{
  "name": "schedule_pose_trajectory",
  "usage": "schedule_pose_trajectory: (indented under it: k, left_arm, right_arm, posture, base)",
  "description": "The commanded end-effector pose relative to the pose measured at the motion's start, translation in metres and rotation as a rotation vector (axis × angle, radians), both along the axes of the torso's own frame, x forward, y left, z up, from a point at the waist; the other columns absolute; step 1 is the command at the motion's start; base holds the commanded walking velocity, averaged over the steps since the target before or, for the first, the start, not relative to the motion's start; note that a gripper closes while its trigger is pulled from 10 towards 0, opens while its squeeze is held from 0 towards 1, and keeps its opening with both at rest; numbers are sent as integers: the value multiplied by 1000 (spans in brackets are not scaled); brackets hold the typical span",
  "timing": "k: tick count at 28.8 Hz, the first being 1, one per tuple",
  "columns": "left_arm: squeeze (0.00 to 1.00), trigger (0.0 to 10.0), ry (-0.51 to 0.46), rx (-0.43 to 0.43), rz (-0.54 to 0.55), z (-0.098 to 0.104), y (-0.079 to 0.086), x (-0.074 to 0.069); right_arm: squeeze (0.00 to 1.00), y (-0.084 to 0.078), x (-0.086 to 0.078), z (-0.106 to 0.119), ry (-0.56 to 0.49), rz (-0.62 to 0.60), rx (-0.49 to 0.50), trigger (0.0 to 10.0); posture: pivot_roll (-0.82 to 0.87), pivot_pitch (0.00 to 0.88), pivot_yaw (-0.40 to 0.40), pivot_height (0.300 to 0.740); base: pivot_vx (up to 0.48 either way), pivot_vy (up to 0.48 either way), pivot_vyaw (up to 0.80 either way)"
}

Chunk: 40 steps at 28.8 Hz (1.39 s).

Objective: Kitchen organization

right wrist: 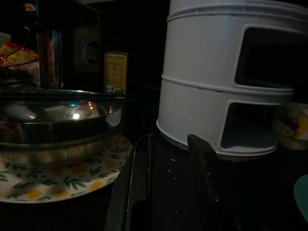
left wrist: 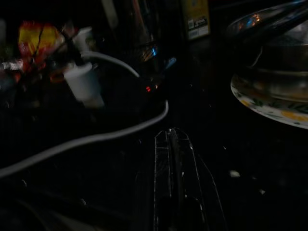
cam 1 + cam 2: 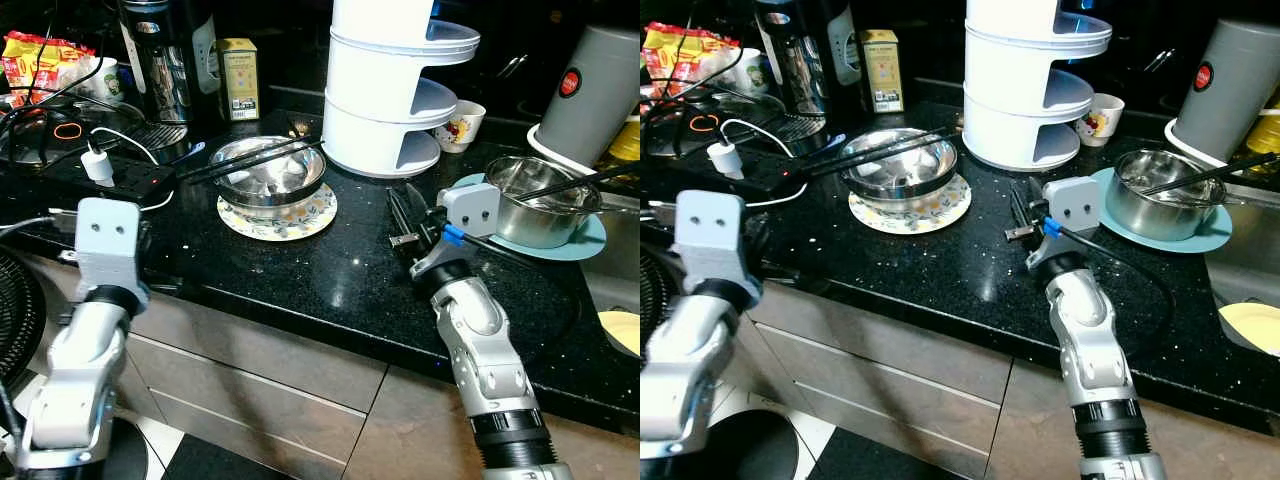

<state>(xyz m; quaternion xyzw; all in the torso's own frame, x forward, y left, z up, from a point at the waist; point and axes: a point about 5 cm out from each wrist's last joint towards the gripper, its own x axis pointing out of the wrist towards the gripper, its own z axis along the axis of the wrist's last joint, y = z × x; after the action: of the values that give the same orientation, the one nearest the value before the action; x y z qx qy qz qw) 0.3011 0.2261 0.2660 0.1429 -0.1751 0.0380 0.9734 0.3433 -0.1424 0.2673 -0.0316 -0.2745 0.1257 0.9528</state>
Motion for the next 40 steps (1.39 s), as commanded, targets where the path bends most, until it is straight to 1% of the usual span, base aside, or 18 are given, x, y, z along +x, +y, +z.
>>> schedule_pose_trajectory:
  k: [1, 3, 9, 12, 15, 16, 19, 20, 24, 25, 26, 29, 31, 32, 35, 38, 39, 40]
  left_arm:
    - [0, 10000, 1, 35, -76, 10, -5, 1]
    - [0, 10000, -1, 37, -109, 15, -7, 1]
    - [0, 10000, -3, -58, -210, 25, -24, 5]
    - [0, 10000, -11, -49, -224, 28, -25, 5]
    - [0, 10000, -21, -23, -214, 32, -22, 5]
    - [0, 10000, -17, -1, -139, 39, -9, 6]
    - [0, 10000, -15, 37, -80, 48, 3, 7]
    - [0, 10000, 3, 43, -85, 53, 7, 8]
    - [24, 10000, -16, 61, -212, 65, -3, 7]
    - [1000, 10000, -10, 152, -274, 66, -8, 7]
    - [1000, 10000, -10, 152, -274, 66, -8, 7]
    - [1000, 10000, 1, 288, -320, 66, -12, 8]
    - [1000, 10000, 0, 297, -346, 66, -13, 8]
    - [1000, 10000, 36, 346, -420, 62, -18, 5]
    - [1000, 10000, 140, 445, -521, 49, -22, -1]
    - [1000, 10000, 185, 541, -452, 45, -15, -1]
    - [0, 10000, 161, 556, -387, 46, -10, 2]
    - [0, 10000, 116, 530, -299, 51, -4, 8]
  right_arm:
    - [0, 2, 2, -5, 33, 21, 0, 10000]
    - [0, 2, 2, -5, 34, 25, -1, 10000]
    - [0, 5, 2, -5, 49, 38, 16, 10000]
    - [0, 6, 1, -4, 58, 55, 4, 10000]
    - [0, 6, 1, -4, 69, 69, 1, 10000]
    - [0, 8, 1, -3, 74, 85, -12, 10000]
    - [0, 9, 2, -1, 76, 98, -16, 10000]
    - [0, 9, 2, -1, 76, 103, -17, 10000]
    - [0, 12, 4, 1, 77, 111, -15, 10000]
    - [0, 13, 4, 1, 78, 112, -13, 10000]
    - [0, 13, 4, 1, 78, 112, -13, 10000]
    - [0, 13, 4, 3, 77, 113, -11, 10000]
    - [0, 12, 4, 3, 77, 112, -11, 10000]
    - [0, 10, 3, 3, 78, 109, -10, 10000]
    - [0, 9, 2, 2, 82, 104, -9, 10000]
    - [0, 8, 2, 2, 83, 103, -8, 10000]
    - [0, 8, 2, 2, 84, 104, -8, 10000]
    - [0, 9, 2, 2, 85, 106, -6, 10000]
  posture:
    - [42, 205, -25, 740]
    - [45, 202, -25, 740]
    - [46, 203, -24, 740]
    - [46, 203, -24, 740]
    - [34, 199, -16, 740]
    - [34, 195, -19, 740]
    - [38, 190, -25, 740]
    - [41, 188, -28, 740]
    - [45, 181, -34, 740]
    - [42, 178, -32, 740]
    - [42, 178, -32, 740]
    - [39, 178, -28, 740]
    - [37, 179, -27, 740]
    - [34, 183, -25, 740]
    - [34, 185, -25, 740]
    - [34, 187, -25, 740]
    - [37, 189, -27, 740]
    - [37, 189, -27, 740]
  base:
    - [0, 0, 0]
    - [0, 0, 0]
    - [0, 0, 0]
    - [0, 0, 0]
    - [0, 0, 0]
    - [0, 0, 0]
    - [0, 0, 0]
    - [0, 0, 0]
    - [0, 0, 0]
    - [0, 0, 0]
    - [0, 0, 0]
    - [0, 0, 0]
    - [0, 0, 0]
    - [0, 0, 0]
    - [0, 0, 0]
    - [0, 0, 0]
    - [0, 0, 0]
    - [0, 0, 0]
